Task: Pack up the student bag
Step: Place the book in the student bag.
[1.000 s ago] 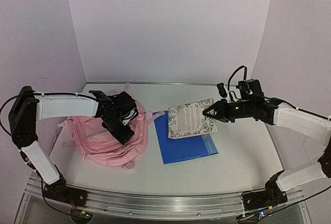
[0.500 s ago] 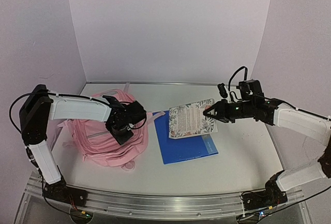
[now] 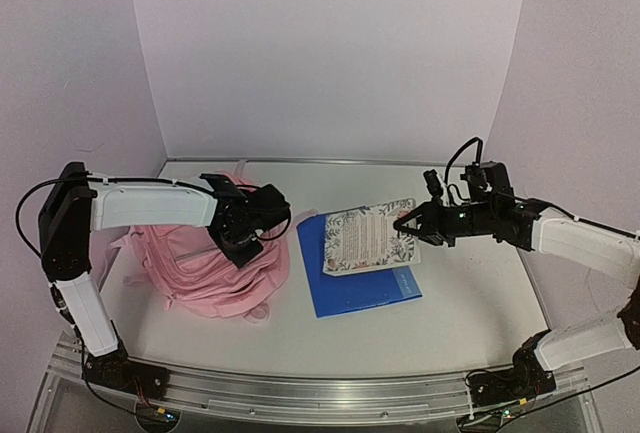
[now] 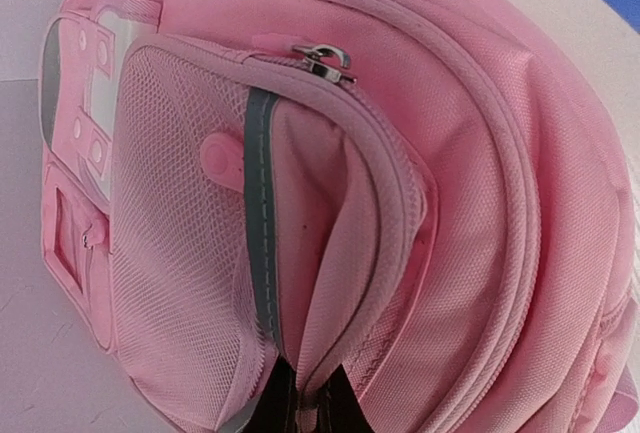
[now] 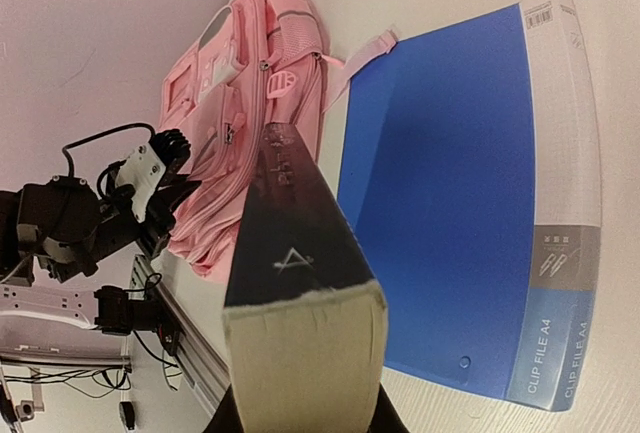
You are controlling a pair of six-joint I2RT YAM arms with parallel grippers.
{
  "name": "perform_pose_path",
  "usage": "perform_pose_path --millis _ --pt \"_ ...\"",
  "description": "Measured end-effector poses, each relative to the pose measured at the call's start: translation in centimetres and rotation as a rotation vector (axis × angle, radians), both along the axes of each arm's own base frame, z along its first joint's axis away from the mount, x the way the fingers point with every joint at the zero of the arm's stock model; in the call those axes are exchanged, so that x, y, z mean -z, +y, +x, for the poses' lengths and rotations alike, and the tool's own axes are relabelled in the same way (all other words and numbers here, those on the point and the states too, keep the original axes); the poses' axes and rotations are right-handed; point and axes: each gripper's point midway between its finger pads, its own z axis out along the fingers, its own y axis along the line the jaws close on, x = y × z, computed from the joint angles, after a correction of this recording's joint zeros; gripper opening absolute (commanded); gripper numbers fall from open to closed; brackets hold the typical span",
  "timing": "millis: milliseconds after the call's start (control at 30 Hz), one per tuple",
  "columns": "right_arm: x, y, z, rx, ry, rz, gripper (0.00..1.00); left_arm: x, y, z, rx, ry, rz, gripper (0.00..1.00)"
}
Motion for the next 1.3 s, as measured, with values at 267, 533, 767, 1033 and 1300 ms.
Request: perform_pose_path --millis 267,533,767,1033,1300 --pt "1.4 0.6 -1.5 0.012 0.116 0.107 0.0 -6.2 -2.5 1.5 0.036 -0.06 -0.195 0.0" --pt "0.2 2.3 -1.9 0.027 0.145 0.187 0.0 -10.3 -6.2 0.6 0.165 -0.051 -0.413 0.0" --pt "1.2 5.1 -2.4 0.058 0.208 0.209 0.0 -11.5 -6.6 0.4 0.192 -0.031 -0.562 0.0" --pt "2.7 7.0 -3.7 0.11 0.273 0.213 0.0 -13.3 -5.4 1.6 0.127 -0.036 -0.698 0.0" --pt "3.9 7.7 -1.7 0.201 0.28 0.254 0.0 -13.0 -6.2 -0.3 0.173 0.037 -0.793 0.0"
